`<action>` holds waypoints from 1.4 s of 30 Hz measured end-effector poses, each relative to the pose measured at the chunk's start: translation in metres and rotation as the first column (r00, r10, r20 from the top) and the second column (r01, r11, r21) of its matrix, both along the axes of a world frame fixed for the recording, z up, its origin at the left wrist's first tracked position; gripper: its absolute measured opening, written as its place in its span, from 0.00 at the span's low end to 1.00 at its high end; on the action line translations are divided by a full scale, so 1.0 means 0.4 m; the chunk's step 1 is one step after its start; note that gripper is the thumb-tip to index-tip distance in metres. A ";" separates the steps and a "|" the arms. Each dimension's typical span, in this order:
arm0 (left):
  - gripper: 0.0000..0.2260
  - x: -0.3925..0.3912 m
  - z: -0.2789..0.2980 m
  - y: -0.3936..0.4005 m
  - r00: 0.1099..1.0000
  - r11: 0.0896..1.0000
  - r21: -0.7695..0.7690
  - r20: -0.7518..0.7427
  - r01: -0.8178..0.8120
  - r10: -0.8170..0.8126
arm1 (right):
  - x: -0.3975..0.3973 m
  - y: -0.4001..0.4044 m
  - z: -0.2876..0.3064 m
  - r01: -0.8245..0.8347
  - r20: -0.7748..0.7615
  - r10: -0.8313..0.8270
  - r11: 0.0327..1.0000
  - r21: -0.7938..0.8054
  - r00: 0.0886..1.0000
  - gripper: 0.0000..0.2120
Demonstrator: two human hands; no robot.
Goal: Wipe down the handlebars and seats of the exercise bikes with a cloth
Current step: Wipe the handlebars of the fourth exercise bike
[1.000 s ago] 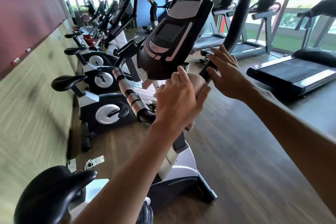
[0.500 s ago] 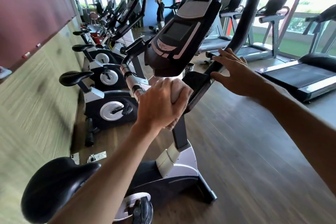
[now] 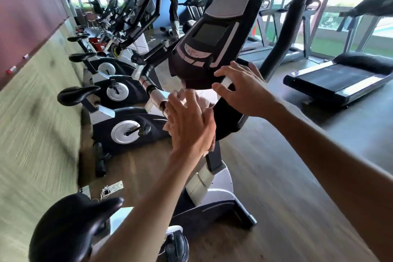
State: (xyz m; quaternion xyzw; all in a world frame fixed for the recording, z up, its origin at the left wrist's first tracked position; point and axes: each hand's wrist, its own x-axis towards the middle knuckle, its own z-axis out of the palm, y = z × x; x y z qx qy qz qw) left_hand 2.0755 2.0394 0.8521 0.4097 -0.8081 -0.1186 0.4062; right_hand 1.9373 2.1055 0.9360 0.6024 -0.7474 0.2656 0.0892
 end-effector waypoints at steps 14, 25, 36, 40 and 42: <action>0.31 0.047 -0.109 -0.002 0.964 0.905 -0.345 0.173 0.250 -0.201 | 0.052 -0.015 -0.052 0.310 -0.228 -0.323 0.946 -0.088 0.919 0.16; 0.27 0.104 -0.145 -0.123 0.925 0.710 -0.594 0.196 0.377 -0.327 | 0.084 -0.011 -0.066 0.353 -0.199 -0.370 0.928 -0.115 0.908 0.17; 0.24 0.107 -0.136 -0.165 0.872 0.527 -0.710 0.272 0.468 -0.408 | 0.093 -0.014 -0.076 0.439 -0.215 -0.429 0.898 0.001 0.877 0.16; 0.24 0.100 -0.147 -0.131 0.920 0.678 -0.626 0.205 0.385 -0.333 | 0.106 -0.022 -0.083 0.484 -0.202 -0.472 0.875 0.010 0.858 0.16; 0.26 0.084 -0.141 -0.055 0.953 0.812 -0.501 0.199 0.301 -0.230 | 0.108 -0.026 -0.077 0.501 -0.201 -0.485 0.865 0.037 0.851 0.17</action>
